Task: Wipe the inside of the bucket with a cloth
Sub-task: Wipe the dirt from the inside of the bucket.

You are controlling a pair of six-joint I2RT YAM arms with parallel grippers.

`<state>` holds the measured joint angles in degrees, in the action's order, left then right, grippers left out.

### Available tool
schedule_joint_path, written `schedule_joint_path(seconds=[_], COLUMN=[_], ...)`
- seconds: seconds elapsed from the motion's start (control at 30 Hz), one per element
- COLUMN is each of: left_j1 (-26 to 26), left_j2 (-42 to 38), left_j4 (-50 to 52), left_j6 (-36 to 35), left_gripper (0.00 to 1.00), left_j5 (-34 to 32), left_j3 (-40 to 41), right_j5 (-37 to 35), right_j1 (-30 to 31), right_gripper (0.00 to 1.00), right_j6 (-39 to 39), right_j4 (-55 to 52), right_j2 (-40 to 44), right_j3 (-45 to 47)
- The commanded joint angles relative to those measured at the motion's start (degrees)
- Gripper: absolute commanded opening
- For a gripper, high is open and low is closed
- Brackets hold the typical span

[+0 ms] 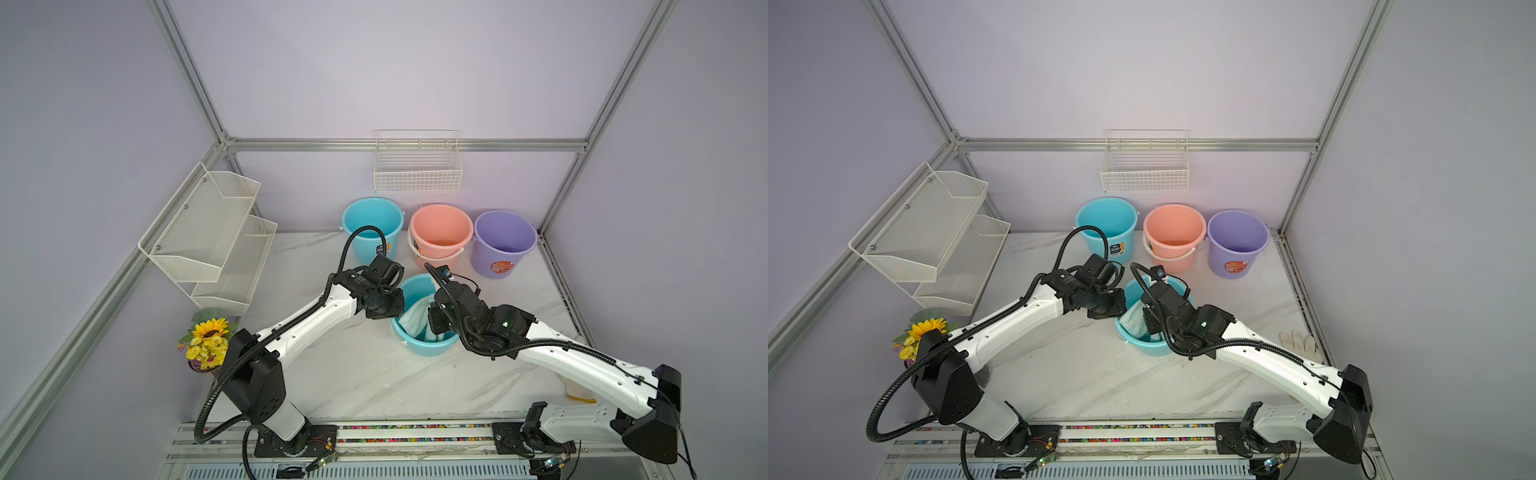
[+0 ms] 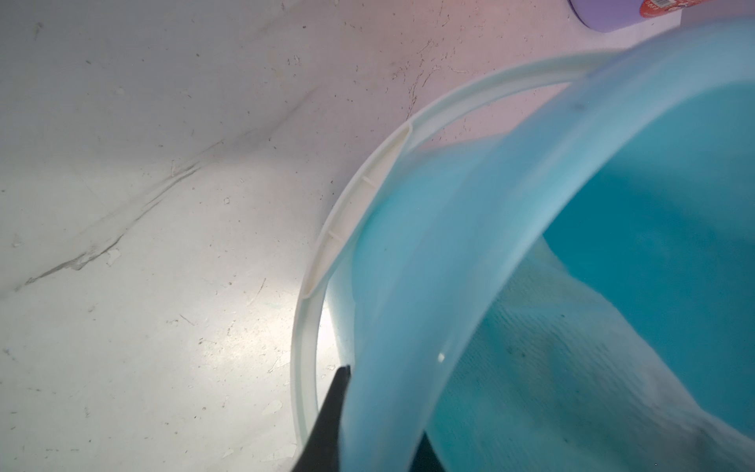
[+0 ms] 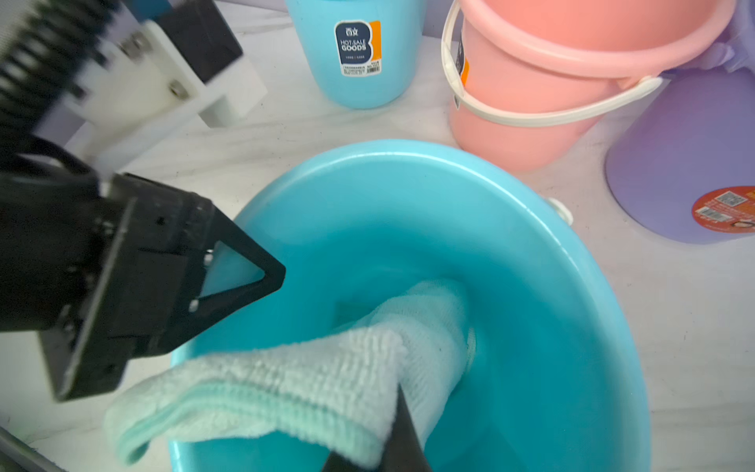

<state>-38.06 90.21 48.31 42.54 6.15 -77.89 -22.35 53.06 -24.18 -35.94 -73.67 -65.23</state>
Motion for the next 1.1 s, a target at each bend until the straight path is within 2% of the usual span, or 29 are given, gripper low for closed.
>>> schedule_joint_path(seconds=[0.0,0.3,0.4,0.57,0.7,0.77,0.9,1.0,1.07], left_j1=[-0.65,-3.32,-4.18,-6.48,-8.16,-8.67,-9.2,-9.74,-9.84], left_j2=[-3.13,-6.2,-7.71,-11.32,-12.32,-12.81,-13.51,-13.66,-13.84], left_j4=[-0.23,-0.84,-1.97,-5.25,-6.64,-7.87,-10.04,-10.69,-11.8], left_j6=[-0.75,-3.61,-4.77,-7.8,-9.97,-10.78,-11.65,-12.49,-13.8], left_gripper=[0.0,0.0,0.0,0.0,0.0,0.0,0.0,0.0,0.0], left_j5=[-3.52,-9.92,-11.51,-16.34,-19.88,-20.14,-19.66,-19.85,-18.41], left_j3=[-0.02,-0.07,0.52,2.66,4.42,5.81,7.71,8.42,9.15], right_j5=[-0.85,-0.94,0.52,1.56,3.36,5.06,8.01,11.88,16.66], right_j1=[0.21,-0.48,-1.23,-1.57,-1.6,-1.63,-1.64,-1.58,-1.64], right_gripper=[0.0,0.02,0.09,0.37,0.52,0.56,0.56,0.57,0.57], right_j6=[-1.92,-5.3,-5.94,-6.84,-4.51,-1.62,7.26,20.38,32.01], right_j4=[5.25,14.63,16.89,16.48,16.22,15.46,11.68,10.0,9.67], right_j2=[-1.97,-8.72,-10.32,-9.45,-5.18,-2.22,-0.09,1.55,3.41], right_j3=[3.22,9.34,10.04,9.08,9.18,8.83,6.88,6.95,8.3])
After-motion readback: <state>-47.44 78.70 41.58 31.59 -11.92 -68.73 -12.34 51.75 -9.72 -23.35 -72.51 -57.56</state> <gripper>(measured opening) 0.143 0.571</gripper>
